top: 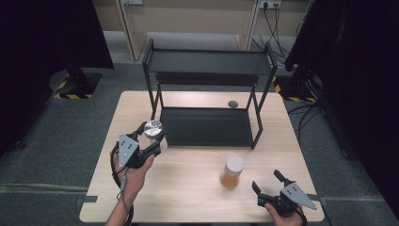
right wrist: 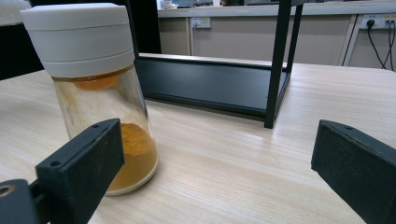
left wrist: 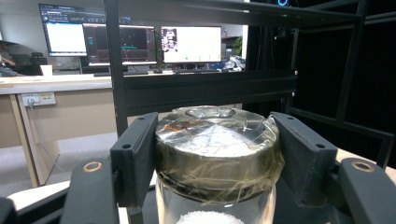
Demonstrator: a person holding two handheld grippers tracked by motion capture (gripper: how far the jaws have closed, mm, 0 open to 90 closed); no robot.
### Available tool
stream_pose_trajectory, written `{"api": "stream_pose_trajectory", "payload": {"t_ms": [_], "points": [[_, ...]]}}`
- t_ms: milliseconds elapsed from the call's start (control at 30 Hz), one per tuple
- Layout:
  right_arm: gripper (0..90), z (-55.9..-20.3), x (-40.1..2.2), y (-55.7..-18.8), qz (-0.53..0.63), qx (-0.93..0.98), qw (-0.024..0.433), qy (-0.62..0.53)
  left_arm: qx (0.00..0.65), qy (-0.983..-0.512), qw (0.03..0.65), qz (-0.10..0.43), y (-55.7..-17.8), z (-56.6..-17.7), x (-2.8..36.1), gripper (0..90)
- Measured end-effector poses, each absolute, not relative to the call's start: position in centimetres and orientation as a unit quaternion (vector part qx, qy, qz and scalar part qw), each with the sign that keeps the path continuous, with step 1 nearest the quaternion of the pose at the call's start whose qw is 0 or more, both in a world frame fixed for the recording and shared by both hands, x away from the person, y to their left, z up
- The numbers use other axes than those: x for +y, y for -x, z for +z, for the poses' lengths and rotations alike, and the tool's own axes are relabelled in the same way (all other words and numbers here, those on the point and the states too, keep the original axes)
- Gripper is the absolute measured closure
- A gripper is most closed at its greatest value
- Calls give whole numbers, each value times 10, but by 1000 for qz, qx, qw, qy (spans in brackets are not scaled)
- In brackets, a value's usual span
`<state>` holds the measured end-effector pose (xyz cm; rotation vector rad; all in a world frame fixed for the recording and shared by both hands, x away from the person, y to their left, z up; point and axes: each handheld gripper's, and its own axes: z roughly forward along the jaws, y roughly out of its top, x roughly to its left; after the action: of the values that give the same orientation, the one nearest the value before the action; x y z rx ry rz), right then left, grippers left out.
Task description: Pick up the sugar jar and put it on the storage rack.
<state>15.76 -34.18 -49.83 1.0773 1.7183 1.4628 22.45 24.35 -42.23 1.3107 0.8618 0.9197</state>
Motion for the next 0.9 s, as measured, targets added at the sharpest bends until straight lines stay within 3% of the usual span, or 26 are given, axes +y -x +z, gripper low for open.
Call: {"api": "stream_pose_trajectory", "payload": {"t_ms": [900], "points": [[30, -498, -341, -158, 554, 654, 316, -407, 368, -556, 622, 410, -235, -397, 241, 351]]}}
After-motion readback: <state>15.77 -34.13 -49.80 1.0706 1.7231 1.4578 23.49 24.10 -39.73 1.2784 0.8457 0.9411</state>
